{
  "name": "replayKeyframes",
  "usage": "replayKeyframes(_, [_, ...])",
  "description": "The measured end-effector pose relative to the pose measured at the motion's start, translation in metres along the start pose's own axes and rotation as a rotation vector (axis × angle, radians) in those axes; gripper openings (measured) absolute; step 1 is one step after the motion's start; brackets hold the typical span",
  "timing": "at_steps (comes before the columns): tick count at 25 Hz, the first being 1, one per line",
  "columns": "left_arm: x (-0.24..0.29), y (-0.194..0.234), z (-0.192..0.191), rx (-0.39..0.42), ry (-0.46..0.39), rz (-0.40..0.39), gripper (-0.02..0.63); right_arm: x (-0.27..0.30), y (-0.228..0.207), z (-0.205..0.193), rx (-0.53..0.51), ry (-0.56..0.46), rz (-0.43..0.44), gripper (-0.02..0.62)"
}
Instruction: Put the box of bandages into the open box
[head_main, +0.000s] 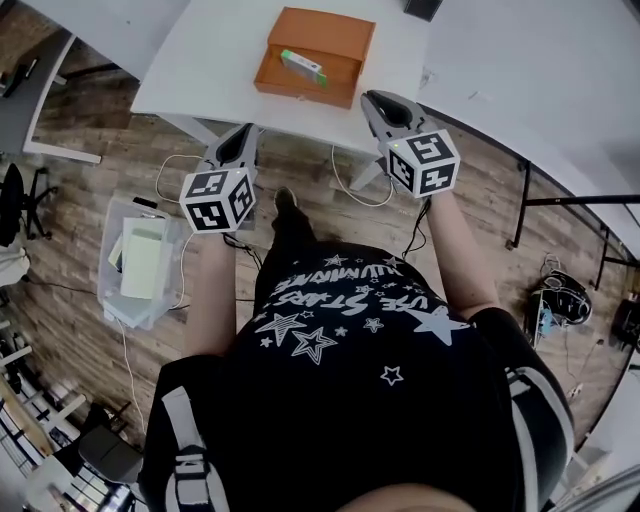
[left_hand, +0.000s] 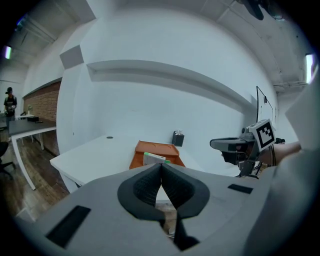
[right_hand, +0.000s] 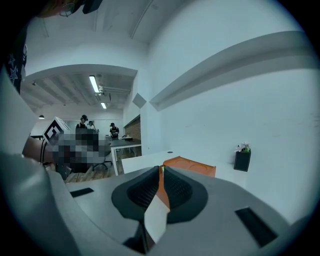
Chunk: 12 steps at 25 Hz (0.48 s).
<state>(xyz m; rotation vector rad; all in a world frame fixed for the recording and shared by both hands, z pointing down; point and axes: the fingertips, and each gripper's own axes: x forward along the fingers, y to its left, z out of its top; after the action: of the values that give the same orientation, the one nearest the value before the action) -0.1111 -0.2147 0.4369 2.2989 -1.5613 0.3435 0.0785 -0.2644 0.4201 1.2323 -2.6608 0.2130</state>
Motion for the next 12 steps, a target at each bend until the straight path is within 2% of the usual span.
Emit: replayKeyframes(12, [-0.053,-0.040,-0.029,-0.032,-0.027,0.038,0.020,-0.048,0.033,-0.031,-0.021,0.038,0.060,0.060])
